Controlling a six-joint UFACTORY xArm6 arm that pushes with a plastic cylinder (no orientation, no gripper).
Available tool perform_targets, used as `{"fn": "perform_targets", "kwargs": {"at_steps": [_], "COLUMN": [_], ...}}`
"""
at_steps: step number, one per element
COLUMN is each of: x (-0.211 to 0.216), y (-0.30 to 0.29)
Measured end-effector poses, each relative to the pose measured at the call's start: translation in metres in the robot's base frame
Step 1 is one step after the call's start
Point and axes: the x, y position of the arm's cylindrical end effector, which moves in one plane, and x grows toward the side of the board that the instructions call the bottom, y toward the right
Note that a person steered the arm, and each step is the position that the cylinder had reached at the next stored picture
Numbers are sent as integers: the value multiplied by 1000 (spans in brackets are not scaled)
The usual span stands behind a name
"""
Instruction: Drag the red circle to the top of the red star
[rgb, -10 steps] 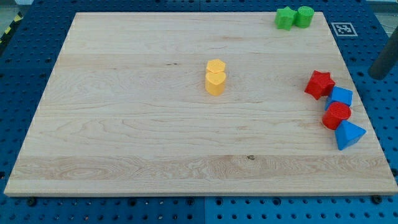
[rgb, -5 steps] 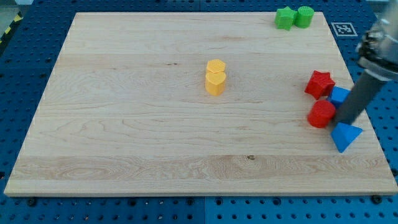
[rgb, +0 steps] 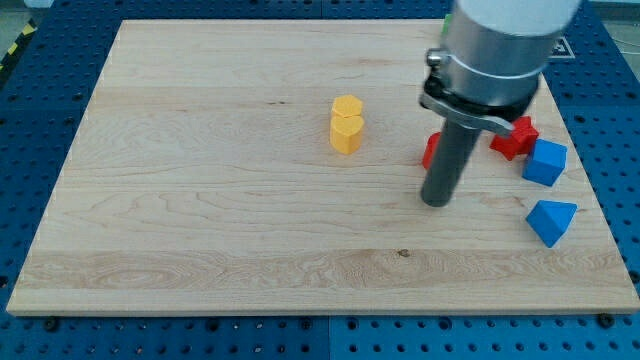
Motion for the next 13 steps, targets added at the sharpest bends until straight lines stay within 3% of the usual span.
{"fn": "perform_targets", "kwargs": {"at_steps": [1,3,4,6,7,10,11,13], "x": [-25,-51,-54,-56,-66,-119,-135,-126], "y": [-9,94,101,46,49,19,48,120]}}
